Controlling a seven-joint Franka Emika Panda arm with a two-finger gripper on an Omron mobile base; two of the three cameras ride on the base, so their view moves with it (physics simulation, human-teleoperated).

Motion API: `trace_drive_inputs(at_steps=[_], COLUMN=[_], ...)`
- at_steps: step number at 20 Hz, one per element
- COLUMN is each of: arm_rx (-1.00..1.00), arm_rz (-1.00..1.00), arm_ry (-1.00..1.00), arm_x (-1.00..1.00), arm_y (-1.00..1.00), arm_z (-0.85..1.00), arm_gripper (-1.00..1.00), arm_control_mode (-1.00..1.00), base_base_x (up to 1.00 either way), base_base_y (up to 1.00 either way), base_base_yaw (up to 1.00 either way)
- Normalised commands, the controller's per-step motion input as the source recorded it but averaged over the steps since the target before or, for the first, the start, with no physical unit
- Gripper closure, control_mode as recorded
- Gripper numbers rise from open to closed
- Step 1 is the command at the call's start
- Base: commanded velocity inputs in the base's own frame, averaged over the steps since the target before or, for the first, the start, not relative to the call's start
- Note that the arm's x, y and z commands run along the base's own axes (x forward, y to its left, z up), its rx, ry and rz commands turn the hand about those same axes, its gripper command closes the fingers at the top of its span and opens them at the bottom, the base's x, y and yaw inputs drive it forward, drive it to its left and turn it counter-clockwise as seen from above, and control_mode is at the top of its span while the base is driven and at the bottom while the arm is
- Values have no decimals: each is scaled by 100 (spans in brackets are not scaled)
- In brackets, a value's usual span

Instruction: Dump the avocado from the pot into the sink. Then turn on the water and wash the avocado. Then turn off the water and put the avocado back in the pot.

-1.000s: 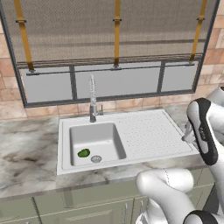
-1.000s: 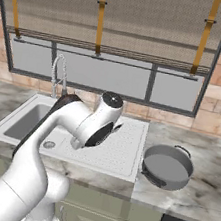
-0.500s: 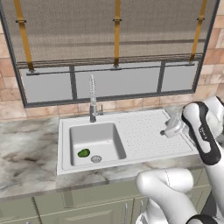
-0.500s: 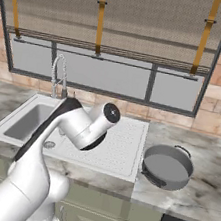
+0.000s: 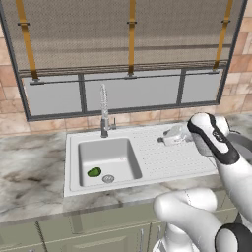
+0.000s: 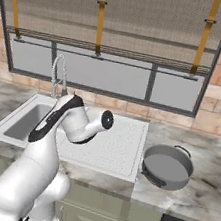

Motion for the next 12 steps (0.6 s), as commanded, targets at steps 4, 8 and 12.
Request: trace_drive_inputs(at_steps=[4,8,12], arm_rx=[14,4,0], arm_rz=[0,0,0], arm_ry=[-9,-13,-15], arm_x=[58,64,64], arm_y=[36,28,28], arm_z=[0,0,0], arm_gripper=[-100,-100,-100], arm_control_mode=[-100,-100,-100], base_base_x=[0,0,0], base_base_y=[0,0,0], base_base_yaw=[0,0,0])
